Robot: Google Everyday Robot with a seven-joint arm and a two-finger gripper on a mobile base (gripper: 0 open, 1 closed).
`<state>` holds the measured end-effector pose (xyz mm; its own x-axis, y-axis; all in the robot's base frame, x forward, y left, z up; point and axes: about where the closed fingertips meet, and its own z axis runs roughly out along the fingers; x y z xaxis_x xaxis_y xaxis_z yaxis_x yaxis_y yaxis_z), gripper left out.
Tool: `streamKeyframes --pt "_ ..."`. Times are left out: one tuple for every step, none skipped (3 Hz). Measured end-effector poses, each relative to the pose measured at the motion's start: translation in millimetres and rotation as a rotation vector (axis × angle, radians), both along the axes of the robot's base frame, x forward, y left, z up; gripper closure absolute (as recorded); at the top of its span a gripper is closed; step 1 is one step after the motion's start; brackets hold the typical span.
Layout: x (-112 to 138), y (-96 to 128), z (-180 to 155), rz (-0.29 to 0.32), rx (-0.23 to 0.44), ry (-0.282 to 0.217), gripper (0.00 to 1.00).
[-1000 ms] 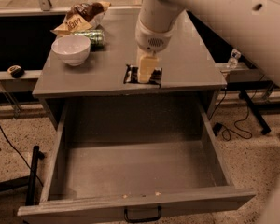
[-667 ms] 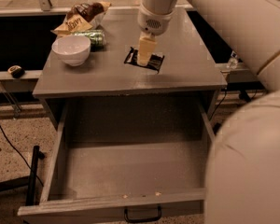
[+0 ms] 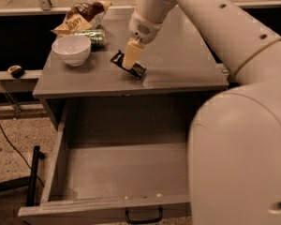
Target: Pick rxbar chocolate from top drawer and place on counter
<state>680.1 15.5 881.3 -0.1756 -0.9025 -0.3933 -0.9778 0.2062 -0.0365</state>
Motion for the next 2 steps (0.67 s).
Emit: streamKeyframes --pt "-5.6 10.4 8.9 0.053 0.089 -0.035 0.00" --pt "-3.0 -23.3 5.1 0.016 0.118 -0.075 0.00"
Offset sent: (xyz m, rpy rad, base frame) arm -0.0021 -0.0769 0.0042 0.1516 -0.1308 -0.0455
